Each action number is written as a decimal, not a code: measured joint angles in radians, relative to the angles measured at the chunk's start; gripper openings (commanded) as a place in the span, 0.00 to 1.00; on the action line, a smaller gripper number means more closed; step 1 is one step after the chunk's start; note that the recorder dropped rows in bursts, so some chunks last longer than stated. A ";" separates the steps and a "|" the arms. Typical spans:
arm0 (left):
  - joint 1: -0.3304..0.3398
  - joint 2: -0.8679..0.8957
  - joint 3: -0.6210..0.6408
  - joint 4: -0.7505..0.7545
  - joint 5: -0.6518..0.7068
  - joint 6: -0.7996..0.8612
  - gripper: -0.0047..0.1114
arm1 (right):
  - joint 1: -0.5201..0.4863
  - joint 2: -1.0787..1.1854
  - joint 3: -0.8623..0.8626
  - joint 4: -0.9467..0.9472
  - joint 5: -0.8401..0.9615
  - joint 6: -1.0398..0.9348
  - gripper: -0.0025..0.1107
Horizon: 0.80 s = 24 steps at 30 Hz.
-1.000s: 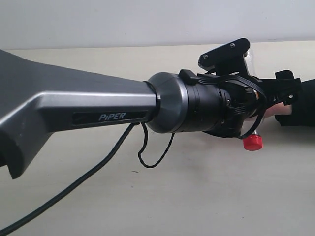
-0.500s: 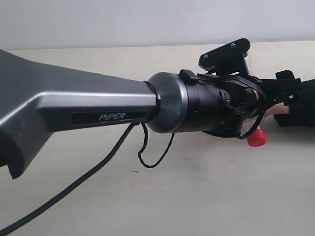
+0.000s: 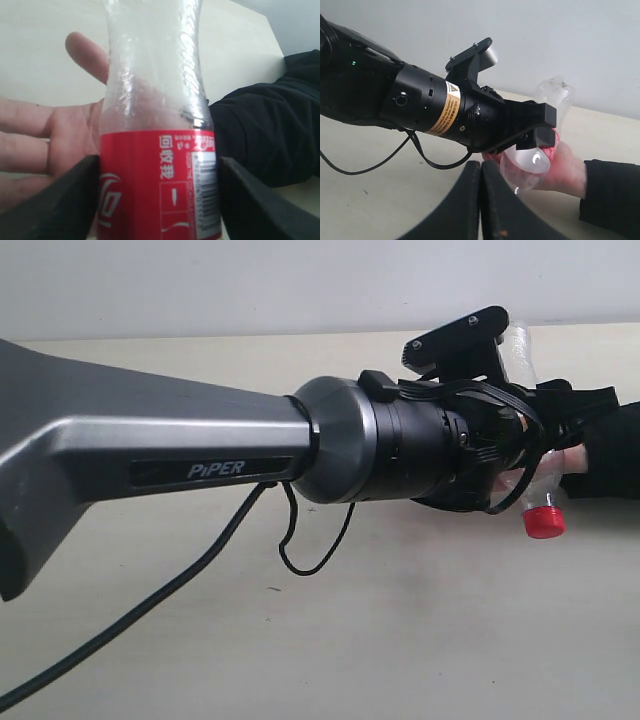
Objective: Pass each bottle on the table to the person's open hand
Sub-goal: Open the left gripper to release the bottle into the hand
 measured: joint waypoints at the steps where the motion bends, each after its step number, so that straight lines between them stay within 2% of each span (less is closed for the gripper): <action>1: 0.000 0.000 0.000 0.000 0.002 0.000 0.58 | 0.000 0.000 0.000 0.000 0.000 0.000 0.02; 3: 0.000 -0.004 0.000 0.001 0.002 0.000 0.58 | 0.000 0.000 0.000 0.000 0.000 0.000 0.02; 5: 0.000 -0.004 0.000 0.001 0.002 0.000 0.62 | 0.000 0.000 0.000 0.000 0.000 0.000 0.02; 8: 0.000 -0.004 0.000 0.001 0.000 0.000 0.76 | 0.000 0.000 0.000 0.000 0.000 0.000 0.02; 10: 0.000 -0.004 0.000 0.001 -0.001 0.000 0.81 | 0.000 0.000 0.000 0.000 0.000 0.000 0.02; 24: 0.000 -0.004 -0.004 0.001 -0.001 0.031 0.82 | 0.000 0.000 0.000 0.000 0.000 0.000 0.02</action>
